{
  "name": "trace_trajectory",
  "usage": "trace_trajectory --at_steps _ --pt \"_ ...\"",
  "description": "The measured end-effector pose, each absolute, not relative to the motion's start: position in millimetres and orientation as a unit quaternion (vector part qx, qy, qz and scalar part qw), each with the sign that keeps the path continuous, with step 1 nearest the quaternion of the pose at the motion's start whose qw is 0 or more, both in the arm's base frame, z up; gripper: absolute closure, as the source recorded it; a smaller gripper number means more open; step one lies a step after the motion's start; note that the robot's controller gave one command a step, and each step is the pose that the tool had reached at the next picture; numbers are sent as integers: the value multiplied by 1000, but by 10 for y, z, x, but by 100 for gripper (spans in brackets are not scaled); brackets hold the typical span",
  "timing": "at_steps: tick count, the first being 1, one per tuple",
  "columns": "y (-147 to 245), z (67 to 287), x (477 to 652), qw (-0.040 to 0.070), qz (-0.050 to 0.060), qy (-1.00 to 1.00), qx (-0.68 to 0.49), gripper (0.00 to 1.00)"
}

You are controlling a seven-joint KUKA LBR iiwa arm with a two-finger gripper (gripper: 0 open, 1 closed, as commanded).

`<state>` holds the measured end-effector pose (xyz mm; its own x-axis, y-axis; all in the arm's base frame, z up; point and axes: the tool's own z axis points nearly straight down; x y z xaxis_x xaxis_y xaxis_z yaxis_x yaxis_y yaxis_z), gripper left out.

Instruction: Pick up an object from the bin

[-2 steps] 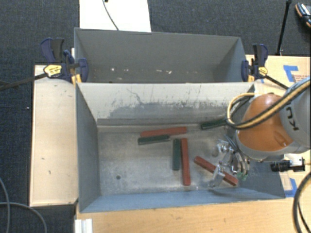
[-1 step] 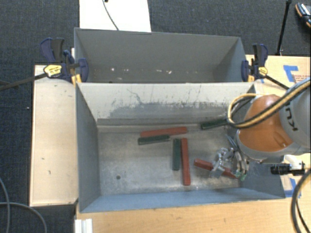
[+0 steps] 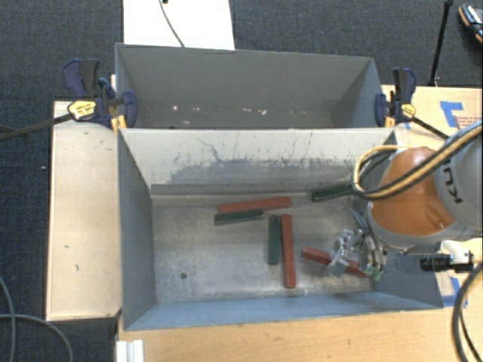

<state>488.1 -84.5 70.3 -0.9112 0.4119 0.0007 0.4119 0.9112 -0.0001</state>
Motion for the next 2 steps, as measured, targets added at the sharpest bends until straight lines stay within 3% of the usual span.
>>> trace_trajectory --at_steps 1,2 --pt "-841 747 4868 2 0 -978 -210 100" --pt "-838 964 4853 4 0 -978 -210 100"
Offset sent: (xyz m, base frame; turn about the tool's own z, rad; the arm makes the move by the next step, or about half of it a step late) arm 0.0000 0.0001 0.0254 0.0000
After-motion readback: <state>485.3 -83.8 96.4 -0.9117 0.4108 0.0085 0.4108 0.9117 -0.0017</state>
